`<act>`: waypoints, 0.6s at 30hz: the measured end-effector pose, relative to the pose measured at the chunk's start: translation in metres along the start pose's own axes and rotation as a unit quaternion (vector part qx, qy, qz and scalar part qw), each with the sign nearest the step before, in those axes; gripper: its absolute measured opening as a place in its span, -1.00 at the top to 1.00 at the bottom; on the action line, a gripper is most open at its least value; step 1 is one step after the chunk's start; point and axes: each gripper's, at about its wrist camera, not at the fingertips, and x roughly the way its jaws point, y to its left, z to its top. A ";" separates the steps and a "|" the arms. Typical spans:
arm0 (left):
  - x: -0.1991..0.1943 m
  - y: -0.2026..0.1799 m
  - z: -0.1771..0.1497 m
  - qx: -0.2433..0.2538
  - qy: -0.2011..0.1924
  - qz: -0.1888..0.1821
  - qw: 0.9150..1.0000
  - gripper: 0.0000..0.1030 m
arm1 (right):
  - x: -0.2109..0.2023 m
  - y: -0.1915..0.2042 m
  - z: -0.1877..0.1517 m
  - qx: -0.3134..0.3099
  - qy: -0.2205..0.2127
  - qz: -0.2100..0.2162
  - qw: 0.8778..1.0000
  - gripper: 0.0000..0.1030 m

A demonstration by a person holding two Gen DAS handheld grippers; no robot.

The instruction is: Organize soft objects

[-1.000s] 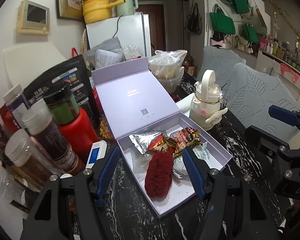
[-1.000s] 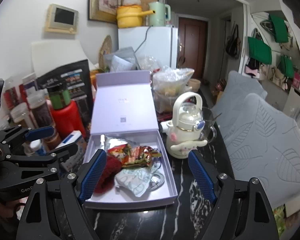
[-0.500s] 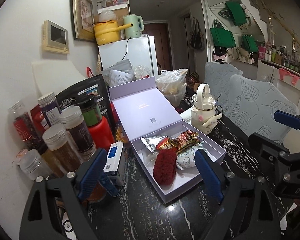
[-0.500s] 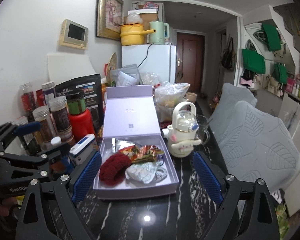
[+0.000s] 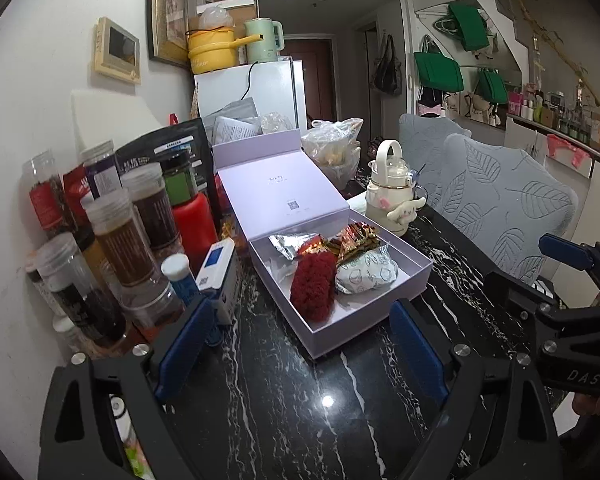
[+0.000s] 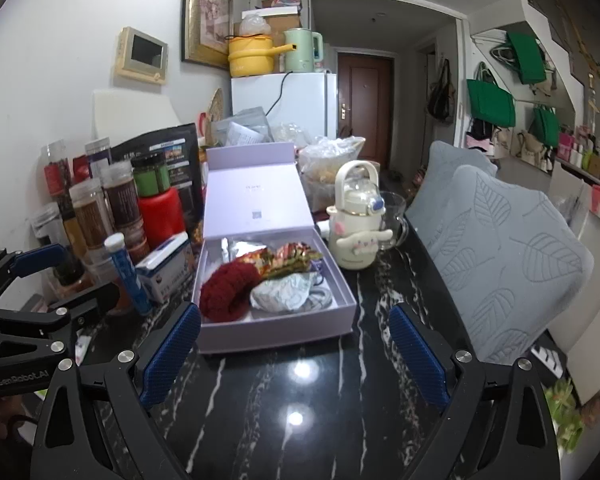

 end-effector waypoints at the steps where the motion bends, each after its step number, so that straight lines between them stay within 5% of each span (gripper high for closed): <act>1: 0.000 0.001 -0.002 -0.002 0.000 -0.001 1.000 -0.77 | 0.000 0.001 -0.003 -0.001 0.000 -0.002 1.000 -0.87; 18: 0.012 0.006 -0.033 -0.033 0.019 -0.013 0.999 -0.77 | 0.003 0.005 -0.027 -0.007 0.019 -0.004 1.000 -0.87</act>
